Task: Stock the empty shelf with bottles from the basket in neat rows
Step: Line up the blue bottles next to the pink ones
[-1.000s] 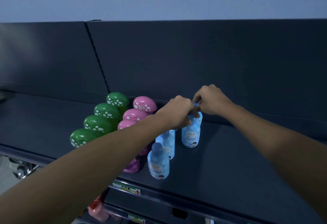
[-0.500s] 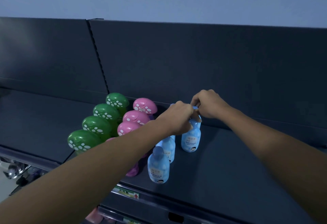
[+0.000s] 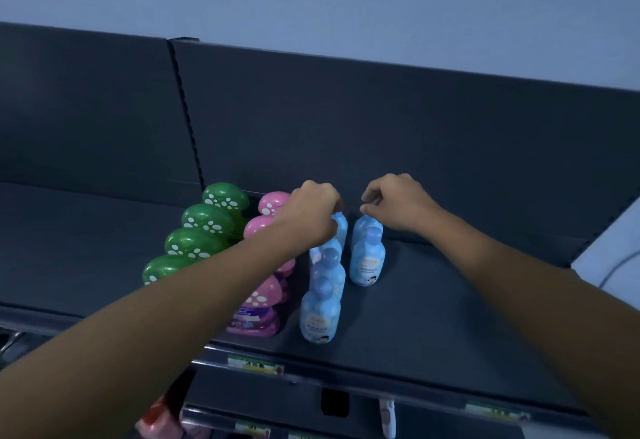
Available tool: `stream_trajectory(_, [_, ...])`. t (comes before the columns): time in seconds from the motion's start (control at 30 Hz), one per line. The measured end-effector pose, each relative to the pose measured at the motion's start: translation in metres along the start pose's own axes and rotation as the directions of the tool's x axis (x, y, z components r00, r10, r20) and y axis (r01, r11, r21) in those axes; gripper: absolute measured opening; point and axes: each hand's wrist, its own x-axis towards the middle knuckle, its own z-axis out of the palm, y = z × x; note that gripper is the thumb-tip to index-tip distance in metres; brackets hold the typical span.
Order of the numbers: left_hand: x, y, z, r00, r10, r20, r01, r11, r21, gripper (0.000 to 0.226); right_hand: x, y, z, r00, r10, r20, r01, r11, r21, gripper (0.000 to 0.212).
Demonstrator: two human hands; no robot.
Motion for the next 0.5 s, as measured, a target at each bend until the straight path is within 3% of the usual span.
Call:
stream_trajectory(0.2, [-0.044, -0.033, -0.039, 1.0, 0.024, 0.02, -0.022, 0.997, -0.067, 0.02, -0.048, -0.062, 0.001, 0.997, 0.06, -0.038, -0.061, 0.997, -0.037, 0.013])
stream_trajectory(0.5, [-0.134, -0.106, -0.074, 0.986, 0.16, 0.043, -0.154, 0.981, -0.115, 0.025, -0.126, -0.178, 0.033, 0.977, 0.178, -0.118, -0.179, 0.984, -0.002, 0.014])
